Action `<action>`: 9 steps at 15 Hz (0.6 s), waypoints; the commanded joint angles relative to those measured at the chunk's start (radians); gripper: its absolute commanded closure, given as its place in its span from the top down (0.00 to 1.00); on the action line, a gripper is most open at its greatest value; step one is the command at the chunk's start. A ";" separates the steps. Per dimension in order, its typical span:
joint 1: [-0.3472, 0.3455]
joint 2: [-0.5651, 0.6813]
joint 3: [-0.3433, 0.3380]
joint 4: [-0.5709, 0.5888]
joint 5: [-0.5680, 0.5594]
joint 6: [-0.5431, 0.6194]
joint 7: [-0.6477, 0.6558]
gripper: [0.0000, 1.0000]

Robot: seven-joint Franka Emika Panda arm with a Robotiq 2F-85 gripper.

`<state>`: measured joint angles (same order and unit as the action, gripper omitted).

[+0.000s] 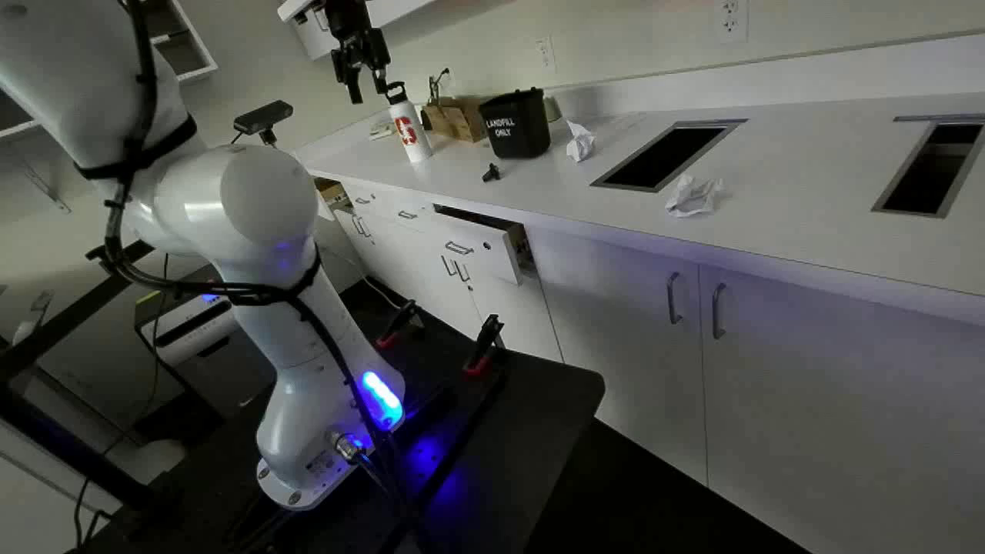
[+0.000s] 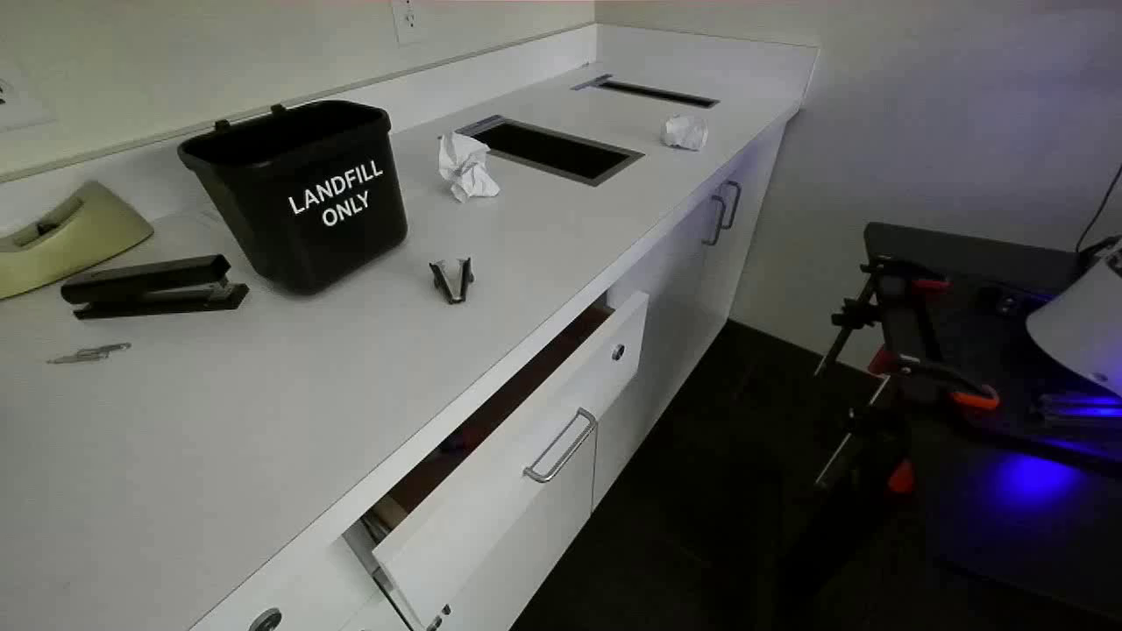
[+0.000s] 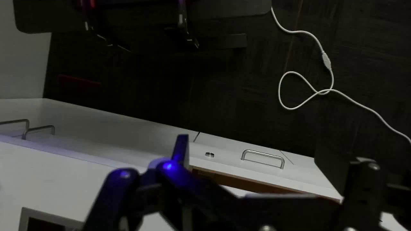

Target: Open the drawer

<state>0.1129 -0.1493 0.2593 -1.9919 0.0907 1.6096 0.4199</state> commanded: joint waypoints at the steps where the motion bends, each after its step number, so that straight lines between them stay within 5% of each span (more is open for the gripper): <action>1: 0.018 0.002 -0.016 0.003 -0.002 -0.003 0.002 1.00; 4: 0.018 0.002 -0.016 0.003 -0.002 -0.003 0.002 1.00; 9: 0.048 0.003 0.009 -0.101 -0.060 0.223 -0.018 1.00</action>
<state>0.1300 -0.1445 0.2589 -2.0255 0.0741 1.7082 0.4138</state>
